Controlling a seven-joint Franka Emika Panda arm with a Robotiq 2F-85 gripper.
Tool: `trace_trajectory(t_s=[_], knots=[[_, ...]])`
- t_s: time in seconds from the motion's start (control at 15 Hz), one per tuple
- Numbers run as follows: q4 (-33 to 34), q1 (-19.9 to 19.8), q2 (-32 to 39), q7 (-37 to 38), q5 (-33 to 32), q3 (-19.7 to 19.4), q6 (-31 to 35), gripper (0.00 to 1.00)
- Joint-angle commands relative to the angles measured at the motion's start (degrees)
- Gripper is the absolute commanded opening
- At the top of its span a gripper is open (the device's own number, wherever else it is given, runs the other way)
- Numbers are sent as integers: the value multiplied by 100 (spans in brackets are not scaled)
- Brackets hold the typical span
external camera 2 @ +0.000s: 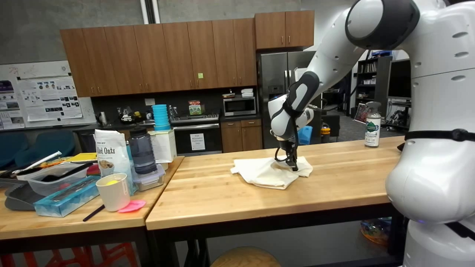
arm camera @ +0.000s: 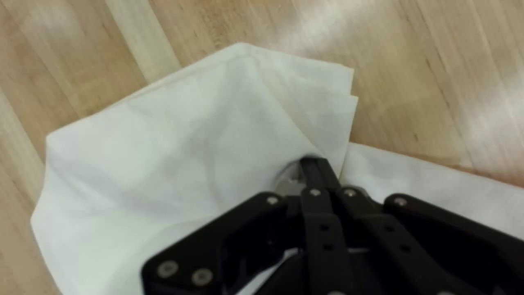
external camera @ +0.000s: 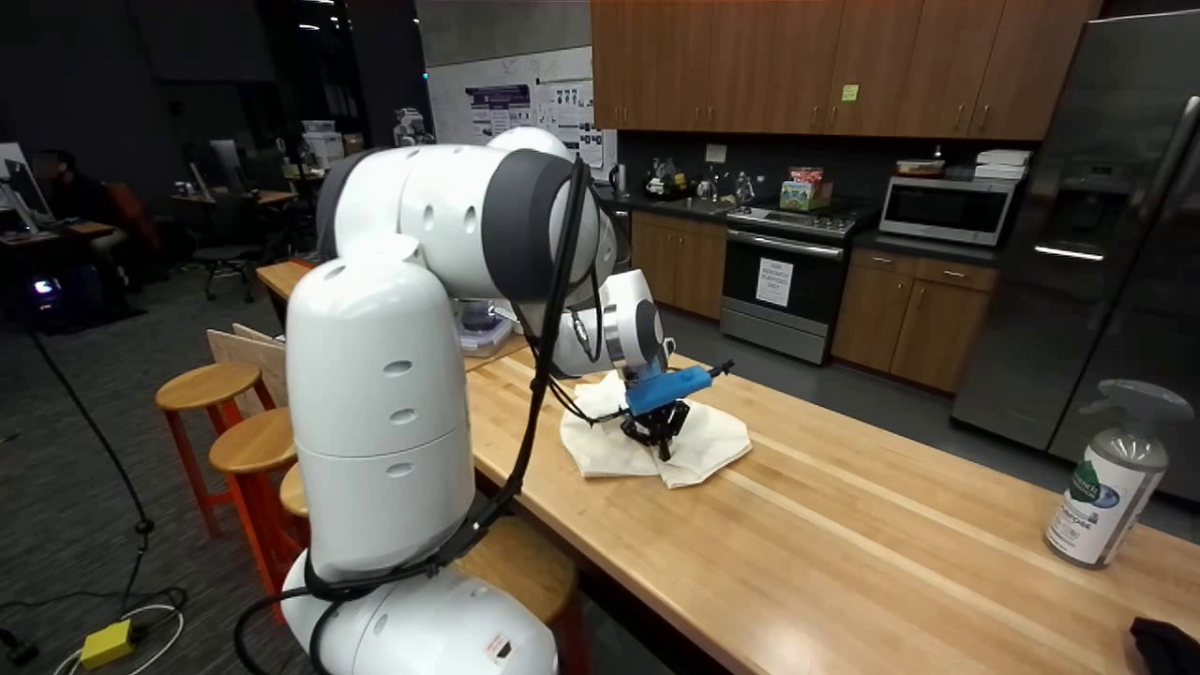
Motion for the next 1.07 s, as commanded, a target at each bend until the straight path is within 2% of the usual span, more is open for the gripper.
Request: trace_trajectory(t_s=[0.0, 0.27, 0.47, 0.73, 1.0], knots=[[-761, 31, -531, 246, -292, -43, 416, 0], [-1146, 76, -681, 764, -494, -24, 657, 0], [-1069, 63, -579, 1249, -626, -50, 618, 0], [-1173, -130, -644, 2425, -891, -299, 582, 0], [-1427, -477, -744, 3212, -1093, -699, 630, 0]])
